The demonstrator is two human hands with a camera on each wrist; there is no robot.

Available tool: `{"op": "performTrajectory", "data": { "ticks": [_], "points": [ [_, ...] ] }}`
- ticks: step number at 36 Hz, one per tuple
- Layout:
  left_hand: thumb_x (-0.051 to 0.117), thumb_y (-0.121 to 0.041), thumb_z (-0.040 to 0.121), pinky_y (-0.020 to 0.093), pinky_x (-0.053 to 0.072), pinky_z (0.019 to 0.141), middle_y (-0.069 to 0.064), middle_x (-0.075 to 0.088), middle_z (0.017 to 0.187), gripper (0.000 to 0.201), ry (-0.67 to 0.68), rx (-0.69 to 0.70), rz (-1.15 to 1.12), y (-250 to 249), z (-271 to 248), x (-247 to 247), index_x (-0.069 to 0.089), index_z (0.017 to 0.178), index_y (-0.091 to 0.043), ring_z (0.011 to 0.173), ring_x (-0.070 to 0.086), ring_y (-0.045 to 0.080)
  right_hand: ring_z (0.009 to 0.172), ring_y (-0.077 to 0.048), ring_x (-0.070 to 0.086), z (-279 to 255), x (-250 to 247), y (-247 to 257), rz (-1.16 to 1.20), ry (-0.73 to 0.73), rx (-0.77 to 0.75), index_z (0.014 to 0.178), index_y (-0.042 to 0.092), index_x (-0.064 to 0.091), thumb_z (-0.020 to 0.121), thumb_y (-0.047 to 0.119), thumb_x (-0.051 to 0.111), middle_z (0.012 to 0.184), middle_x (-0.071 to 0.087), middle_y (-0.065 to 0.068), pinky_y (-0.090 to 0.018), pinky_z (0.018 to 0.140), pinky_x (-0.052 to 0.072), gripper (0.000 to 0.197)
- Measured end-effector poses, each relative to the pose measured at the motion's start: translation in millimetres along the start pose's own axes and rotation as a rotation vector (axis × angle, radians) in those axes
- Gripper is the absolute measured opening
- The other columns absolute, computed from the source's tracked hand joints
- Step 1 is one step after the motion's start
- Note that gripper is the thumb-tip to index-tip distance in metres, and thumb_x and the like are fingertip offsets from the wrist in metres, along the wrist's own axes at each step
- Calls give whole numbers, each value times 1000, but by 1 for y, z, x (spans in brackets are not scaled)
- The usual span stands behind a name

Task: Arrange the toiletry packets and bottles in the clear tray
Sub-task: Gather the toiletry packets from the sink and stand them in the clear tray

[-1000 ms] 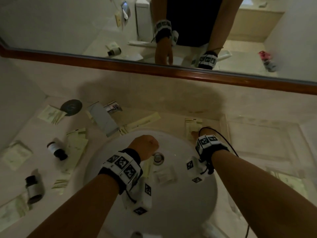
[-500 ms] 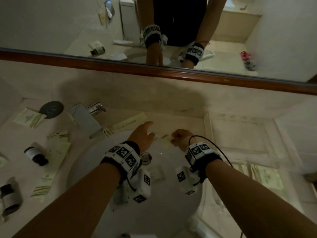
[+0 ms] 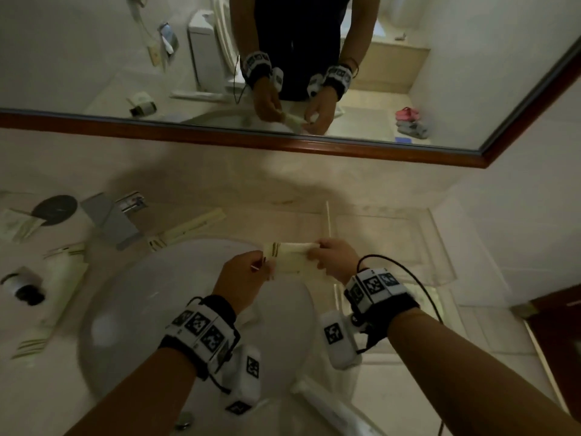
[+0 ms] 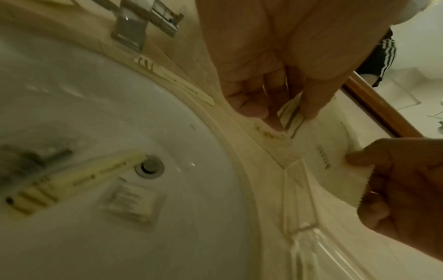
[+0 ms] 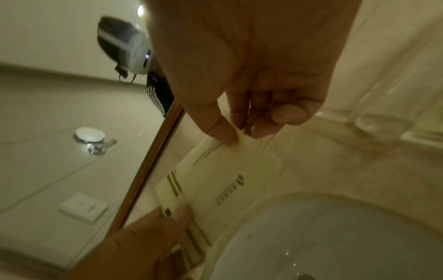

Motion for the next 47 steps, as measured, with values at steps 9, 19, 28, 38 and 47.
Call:
{"op": "performTrajectory", "data": {
  "ticks": [9, 19, 28, 38, 47],
  "points": [
    [65, -18, 85, 36, 50, 66, 10, 51, 67, 22, 4, -49, -169, -28, -7, 89, 53, 68, -12, 64, 48, 17, 63, -17, 51, -36, -58, -78, 163, -21, 65, 89, 11, 54, 86, -1, 58, 78, 55, -8, -24, 54, 41, 12],
    [66, -17, 83, 29, 48, 66, -4, 50, 63, 32, 44, -126, -22, -39, -8, 158, 43, 63, -25, 65, 51, 16, 67, -22, 51, -42, -83, -160, 81, -275, 206, 69, 22, 42, 81, 11, 66, 66, 54, -3, -37, 66, 48, 29],
    [55, -13, 85, 34, 56, 78, 6, 69, 93, 14, 46, -108, 152, -47, 3, 160, 55, 77, -24, 86, 65, 23, 88, -23, 57, -29, -83, -167, -86, -260, 235, 87, 21, 55, 86, 14, 55, 93, 61, -3, -28, 73, 44, 7],
    [50, -18, 88, 33, 48, 93, 1, 58, 119, 23, 91, -61, 346, -37, 11, 168, 65, 105, -21, 111, 53, 22, 95, -23, 58, -17, -68, -159, -118, -280, 221, 101, 11, 64, 87, 7, 52, 95, 61, -4, -25, 79, 42, 19],
    [53, -16, 88, 31, 41, 99, 1, 53, 129, 26, 141, -33, 378, -33, 15, 168, 63, 111, -23, 122, 45, 24, 107, -27, 60, -19, -64, -155, -174, -235, 243, 107, 19, 68, 88, 18, 52, 113, 68, -9, -29, 93, 46, 25]
  ]
}}
Point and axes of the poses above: each hand's wrist, its own z-axis towards the middle knuckle, its own x-axis out of the palm, y = z × x, the point moved 3 cm from there along z, towards the middle knuckle
